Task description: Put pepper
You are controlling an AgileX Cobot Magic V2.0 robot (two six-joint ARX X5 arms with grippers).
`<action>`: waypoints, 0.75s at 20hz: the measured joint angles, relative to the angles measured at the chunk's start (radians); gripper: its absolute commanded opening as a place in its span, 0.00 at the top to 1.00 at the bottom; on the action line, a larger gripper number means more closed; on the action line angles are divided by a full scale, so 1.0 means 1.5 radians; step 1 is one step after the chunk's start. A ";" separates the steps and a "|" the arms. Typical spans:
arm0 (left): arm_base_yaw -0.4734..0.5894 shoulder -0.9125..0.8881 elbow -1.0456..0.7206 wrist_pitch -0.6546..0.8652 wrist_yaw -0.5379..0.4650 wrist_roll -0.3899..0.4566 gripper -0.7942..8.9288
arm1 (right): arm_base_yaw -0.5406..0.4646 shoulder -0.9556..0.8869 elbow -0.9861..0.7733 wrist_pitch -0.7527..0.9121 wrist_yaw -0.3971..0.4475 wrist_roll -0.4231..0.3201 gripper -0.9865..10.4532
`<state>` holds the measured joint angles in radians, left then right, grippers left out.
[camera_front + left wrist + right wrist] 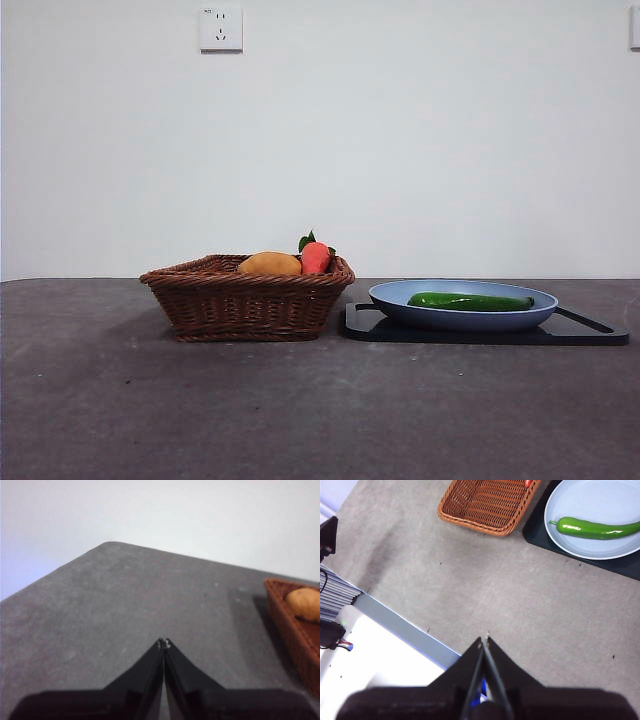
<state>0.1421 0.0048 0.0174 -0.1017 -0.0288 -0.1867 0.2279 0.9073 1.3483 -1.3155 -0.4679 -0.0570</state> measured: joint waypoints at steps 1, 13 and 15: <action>0.000 0.000 0.000 -0.002 0.008 -0.004 0.91 | 0.000 0.000 0.000 0.000 0.000 0.000 0.90; 0.000 0.001 0.000 0.004 0.037 -0.016 0.91 | 0.000 0.000 0.000 0.000 0.000 0.000 0.90; 0.000 0.001 0.000 0.004 0.037 -0.016 0.91 | 0.000 0.000 0.000 0.000 0.000 0.000 0.90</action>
<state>0.1421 0.0063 0.0174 -0.0952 0.0269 -0.2108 0.2279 0.9077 1.3483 -1.3155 -0.4679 -0.0570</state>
